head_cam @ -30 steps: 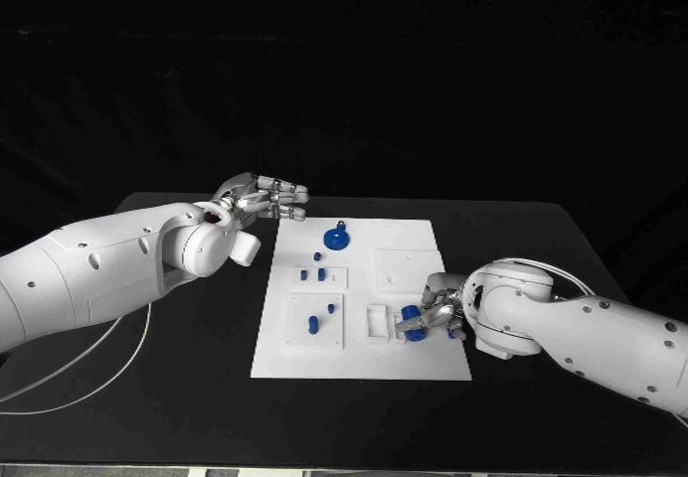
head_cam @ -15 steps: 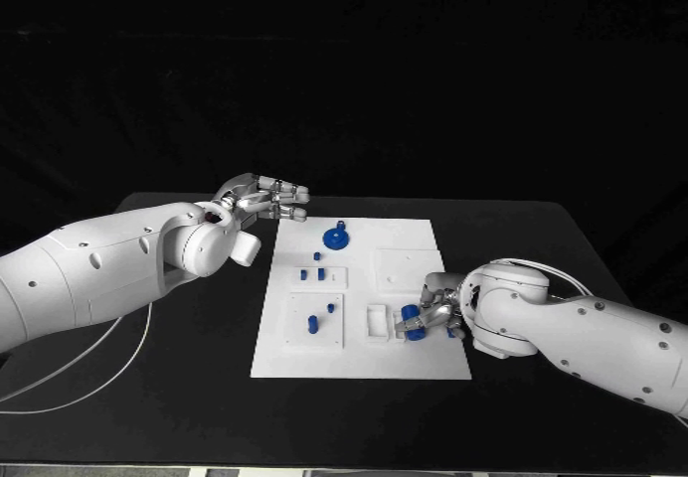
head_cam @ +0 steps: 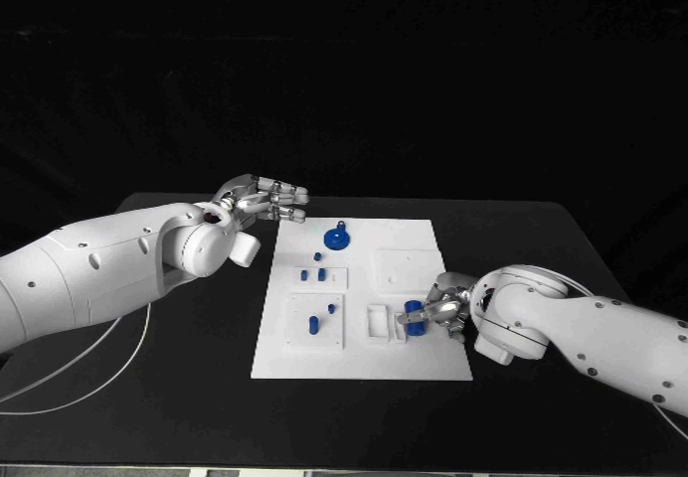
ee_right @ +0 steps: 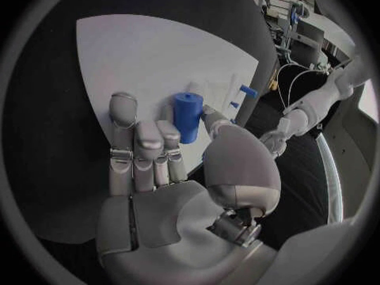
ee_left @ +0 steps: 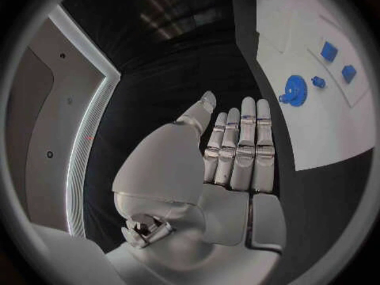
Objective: Assemble the parts on the task board
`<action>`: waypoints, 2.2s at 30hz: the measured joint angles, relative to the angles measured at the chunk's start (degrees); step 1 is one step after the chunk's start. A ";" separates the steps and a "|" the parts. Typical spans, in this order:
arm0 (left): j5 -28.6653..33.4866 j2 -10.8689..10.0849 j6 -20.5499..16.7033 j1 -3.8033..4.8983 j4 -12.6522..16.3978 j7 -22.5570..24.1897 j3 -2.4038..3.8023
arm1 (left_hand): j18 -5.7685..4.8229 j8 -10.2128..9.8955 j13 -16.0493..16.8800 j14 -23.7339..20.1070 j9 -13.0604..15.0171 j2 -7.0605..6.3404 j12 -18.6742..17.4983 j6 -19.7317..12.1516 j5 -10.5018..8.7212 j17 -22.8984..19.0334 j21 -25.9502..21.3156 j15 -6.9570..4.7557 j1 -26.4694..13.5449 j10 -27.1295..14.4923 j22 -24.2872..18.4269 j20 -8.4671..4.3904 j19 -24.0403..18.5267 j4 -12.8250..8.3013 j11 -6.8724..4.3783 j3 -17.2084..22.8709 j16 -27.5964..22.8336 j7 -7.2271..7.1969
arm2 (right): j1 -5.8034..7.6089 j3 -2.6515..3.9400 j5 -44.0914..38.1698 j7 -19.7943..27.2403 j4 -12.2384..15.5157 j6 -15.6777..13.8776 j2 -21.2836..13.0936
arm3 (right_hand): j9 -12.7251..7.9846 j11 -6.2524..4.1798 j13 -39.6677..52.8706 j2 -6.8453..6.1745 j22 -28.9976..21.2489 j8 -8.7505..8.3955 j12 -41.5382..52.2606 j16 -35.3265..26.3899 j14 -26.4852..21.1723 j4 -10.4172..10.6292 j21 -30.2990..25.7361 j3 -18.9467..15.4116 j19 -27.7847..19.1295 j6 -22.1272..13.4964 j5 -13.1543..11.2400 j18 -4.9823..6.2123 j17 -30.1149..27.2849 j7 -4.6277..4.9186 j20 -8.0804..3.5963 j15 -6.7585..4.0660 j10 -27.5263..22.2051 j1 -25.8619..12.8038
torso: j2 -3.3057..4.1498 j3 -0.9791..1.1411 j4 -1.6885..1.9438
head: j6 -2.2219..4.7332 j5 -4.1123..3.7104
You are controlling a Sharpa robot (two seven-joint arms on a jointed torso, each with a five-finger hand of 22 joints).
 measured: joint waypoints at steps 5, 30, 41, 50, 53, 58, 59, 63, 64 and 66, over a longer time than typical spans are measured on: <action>0.00 -0.02 0.07 0.00 -0.04 -0.12 0.00 | 0.00 0.00 0.00 0.00 0.00 0.00 0.00 0.00 0.00 0.00 0.00 0.00 0.00 0.00 0.00 0.00 0.00 0.00 0.00 0.00 0.00 0.00 | 0.59 0.64 5.70 -0.10 0.33 -2.54 -0.80 | -36.39 -0.15 0.00 0.87 0.10 -0.03 0.00 0.00 -0.07 -4.89 0.00 5.11 0.00 0.09 -1.22 0.05 0.00 0.15 0.00 -0.06 -0.12 0.92 | 0.01 -0.01 0.01 | 0.05 -0.02; -0.05 -0.03 0.54 0.00 -0.07 -0.81 -0.02 | 0.00 0.00 0.00 -0.20 0.00 0.00 0.00 -0.20 0.00 0.00 0.00 0.20 0.00 -0.38 -1.10 0.00 0.00 0.56 0.03 -0.56 0.00 0.20 | 1.31 0.82 14.37 -0.70 3.17 -6.01 -0.22 | -44.52 -0.11 -0.47 0.85 0.30 0.16 -0.27 0.00 -0.09 -8.29 0.31 8.11 -0.01 0.78 0.35 -0.01 -0.20 0.09 0.00 -0.06 -0.03 0.92 | 0.10 -0.07 0.12 | -0.19 0.09; -0.07 0.01 0.71 0.00 -0.08 -1.07 -0.02 | 0.00 0.00 0.00 -0.20 0.00 0.00 0.00 -0.20 0.00 0.00 0.00 0.20 0.00 -0.38 -2.00 0.21 0.21 0.86 0.03 -0.86 0.00 0.20 | 2.04 0.24 14.21 -0.70 2.90 -5.34 1.26 | -44.57 -0.11 -0.88 0.85 0.35 0.31 -0.89 -0.46 -0.08 -7.65 0.03 7.01 0.00 0.79 -0.33 -0.04 -0.44 0.07 0.00 -0.06 -0.03 0.92 | 0.13 -0.07 0.14 | -0.22 0.05; -0.07 0.12 0.79 0.01 -0.09 -1.25 -0.03 | 0.00 0.00 0.00 -0.39 0.00 -0.10 0.00 -0.20 0.00 0.00 0.00 0.39 -0.10 -0.38 -2.41 0.21 0.21 1.03 0.03 -0.70 0.00 0.20 | 2.88 -1.09 12.72 -0.68 2.01 -3.51 2.61 | -44.57 -0.01 -1.17 0.85 0.35 0.37 -1.34 -0.72 -0.08 -6.78 -0.20 6.13 0.00 1.19 -0.81 -0.05 -0.50 0.08 0.00 -0.06 0.08 0.92 | 0.16 -0.01 0.15 | -0.29 0.18; -0.07 0.15 0.83 0.01 -0.09 -1.30 -0.03 | 0.00 0.00 0.00 -0.39 0.00 -0.23 0.00 -0.20 0.00 0.00 0.00 0.39 -0.24 -0.38 -2.41 0.21 0.21 1.03 0.03 -0.70 0.00 0.20 | 3.14 -1.25 12.69 -0.57 1.59 -2.77 2.82 | -44.57 -0.02 -1.32 0.70 0.35 0.38 -1.34 -0.72 -0.08 -6.63 -0.20 5.97 0.00 1.29 -0.81 -0.05 -0.57 -0.02 0.00 -0.06 0.10 0.77 | 0.16 0.00 0.16 | -0.32 0.26; -0.07 0.16 0.88 0.01 -0.09 -1.37 -0.03 | 0.00 0.00 0.00 -0.40 0.00 -0.23 0.00 -0.35 0.00 0.00 0.00 0.39 -0.24 -0.37 -2.55 0.21 0.20 1.20 0.03 -0.88 0.00 0.05 | 3.48 -1.54 12.77 -0.48 1.15 -1.63 3.08 | -44.57 -0.10 -1.34 0.90 0.34 0.39 -1.39 -0.95 -0.08 -6.54 -0.53 5.26 0.00 1.50 -0.64 -0.04 -0.58 -0.23 0.00 -0.06 0.20 0.58 | 0.17 0.00 0.17 | -0.48 0.42; -0.07 0.16 0.88 0.01 -0.08 -1.38 -0.03 | 0.00 0.00 0.00 -0.39 0.00 -0.23 0.00 -0.35 0.00 0.00 0.00 0.39 -0.24 -0.37 -2.54 0.21 0.20 1.20 0.03 -0.88 0.00 0.05 | 3.50 -1.59 12.80 -0.47 1.10 -1.40 3.13 | -44.57 -0.09 -1.39 1.05 0.34 0.39 -1.57 -0.95 -0.08 -6.47 -0.53 5.18 0.00 1.51 -0.64 -0.04 -0.58 -0.23 0.00 -0.06 0.20 0.43 | 0.17 0.00 0.17 | -0.49 0.45; -0.07 0.16 0.91 0.02 -0.06 -1.43 -0.03 | 0.00 0.00 0.00 -0.39 0.00 -0.23 0.00 -0.35 0.00 0.00 0.00 0.39 -0.24 -0.37 -2.92 0.21 0.20 1.52 0.03 -0.88 0.00 0.05 | 3.52 -1.76 12.87 -0.47 0.85 -0.48 3.29 | -44.56 -0.24 -1.47 1.28 0.31 0.40 -1.57 -0.94 -0.08 -6.23 -0.74 4.79 -0.01 1.52 -0.76 -0.04 -0.53 -0.25 0.00 -0.06 0.06 0.22 | 0.18 0.00 0.19 | -0.52 0.55; -0.07 0.16 0.92 0.02 -0.05 -1.44 -0.03 | 0.00 0.00 0.00 -0.39 0.00 -0.23 0.00 -0.35 0.00 0.00 0.00 0.39 -0.24 -0.37 -2.93 0.21 0.20 1.52 0.03 -0.88 0.00 0.05 | 3.58 -1.76 12.87 -0.47 0.76 -0.26 3.33 | -44.56 -0.24 -1.47 1.34 0.31 0.40 -1.57 -0.95 -0.08 -6.16 -0.74 4.39 -0.01 1.53 -0.82 -0.04 -0.52 -0.25 0.00 -0.06 0.05 0.17 | 0.19 0.00 0.20 | -0.53 0.60; -0.08 0.16 0.94 0.02 -0.04 -1.46 -0.03 | 0.00 0.00 0.00 -0.39 0.01 -0.23 0.00 -0.35 0.00 0.00 0.00 0.39 -0.24 -0.37 -2.98 0.21 0.20 1.52 0.03 -0.88 0.00 0.05 | 3.64 -1.77 12.87 -0.47 0.60 0.01 3.41 | -44.55 -0.24 -1.54 1.49 0.31 0.44 -1.57 -0.94 -0.08 -6.06 -0.74 4.17 0.00 1.55 -0.99 -0.04 -0.52 -0.28 0.00 -0.06 0.05 0.31 | 0.19 0.00 0.20 | -0.58 0.66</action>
